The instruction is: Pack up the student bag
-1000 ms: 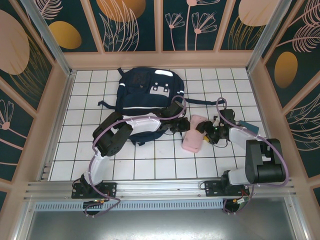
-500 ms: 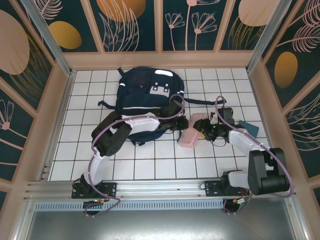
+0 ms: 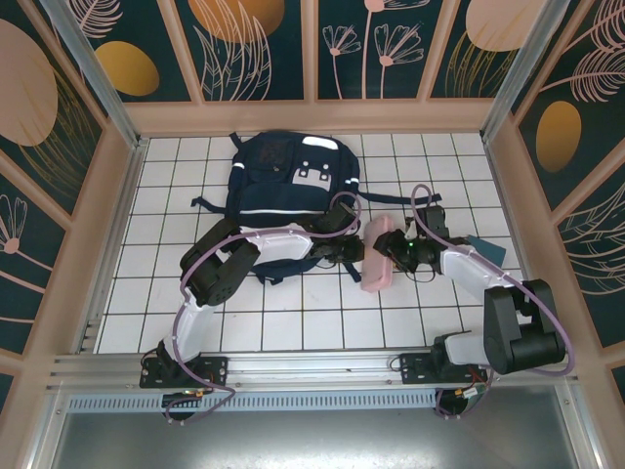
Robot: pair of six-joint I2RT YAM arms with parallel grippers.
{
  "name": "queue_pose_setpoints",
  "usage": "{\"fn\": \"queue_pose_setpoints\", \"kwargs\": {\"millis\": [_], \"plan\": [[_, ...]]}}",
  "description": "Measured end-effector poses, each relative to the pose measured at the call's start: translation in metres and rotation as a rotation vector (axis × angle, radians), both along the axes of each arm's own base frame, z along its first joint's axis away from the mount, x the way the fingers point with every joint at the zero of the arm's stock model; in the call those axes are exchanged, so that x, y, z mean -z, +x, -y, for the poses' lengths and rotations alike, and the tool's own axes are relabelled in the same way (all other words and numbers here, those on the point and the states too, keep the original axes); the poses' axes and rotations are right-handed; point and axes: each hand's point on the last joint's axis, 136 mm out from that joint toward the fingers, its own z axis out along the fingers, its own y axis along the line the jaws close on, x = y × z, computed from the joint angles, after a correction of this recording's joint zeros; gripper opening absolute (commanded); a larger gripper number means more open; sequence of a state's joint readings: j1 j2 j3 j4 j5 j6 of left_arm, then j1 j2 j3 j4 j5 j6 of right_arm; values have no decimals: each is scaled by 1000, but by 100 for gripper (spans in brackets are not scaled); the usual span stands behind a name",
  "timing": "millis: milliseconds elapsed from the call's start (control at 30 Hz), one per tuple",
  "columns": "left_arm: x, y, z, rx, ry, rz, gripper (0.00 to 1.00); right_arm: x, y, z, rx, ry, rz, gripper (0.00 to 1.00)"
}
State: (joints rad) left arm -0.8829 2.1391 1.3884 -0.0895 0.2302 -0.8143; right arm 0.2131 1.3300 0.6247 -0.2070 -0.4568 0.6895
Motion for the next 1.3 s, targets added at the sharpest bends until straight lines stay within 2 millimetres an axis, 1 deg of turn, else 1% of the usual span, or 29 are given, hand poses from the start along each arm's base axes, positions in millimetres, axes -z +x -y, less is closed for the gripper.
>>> {"fn": "queue_pose_setpoints", "kwargs": {"millis": [100, 200, 300, 367, 433, 533, 633, 700, 767, 800, 867, 933, 1067, 1167, 1300], "plan": [[-3, 1, 1, 8, -3, 8, 32, -3, 3, 4, 8, -37, 3, 29], [-9, 2, 1, 20, -4, 25, 38, -4, 7, 10, 28, -75, 8, 26], [-28, 5, 0, 27, -18, 55, 44, -7, 7, 17, 49, -109, 16, 26], [-46, 10, -2, 28, -38, 86, 50, -13, 7, 21, 64, -126, 33, 26], [-71, 18, -8, 20, -61, 131, 56, -22, 9, 24, 78, -137, 63, 26], [-114, 36, -22, -14, -101, 216, 63, -43, 14, 26, 92, -133, 130, 25], [-158, 52, -43, -56, -132, 313, 69, -67, 20, 26, 101, -118, 199, 25], [-182, 59, -59, -78, -120, 386, 73, -80, 23, 25, 103, -108, 233, 26], [-199, 61, -78, -93, -75, 461, 77, -87, 25, 24, 104, -102, 252, 25], [-204, 60, -86, -92, -43, 493, 79, -89, 26, 24, 102, -98, 255, 25], [-207, 57, -103, -80, 39, 548, 80, -89, 25, 22, 96, -90, 254, 25], [-201, 54, -116, -49, 124, 576, 81, -90, 24, 21, 91, -84, 252, 25], [-170, 43, -135, 63, 289, 565, 81, -89, 24, 18, 79, -69, 246, 25], [-153, 36, -141, 150, 365, 549, 80, -87, 25, 15, 73, -60, 239, 25], [-129, 29, -143, 259, 428, 515, 79, -86, 24, 13, 64, -49, 231, 25]]}}
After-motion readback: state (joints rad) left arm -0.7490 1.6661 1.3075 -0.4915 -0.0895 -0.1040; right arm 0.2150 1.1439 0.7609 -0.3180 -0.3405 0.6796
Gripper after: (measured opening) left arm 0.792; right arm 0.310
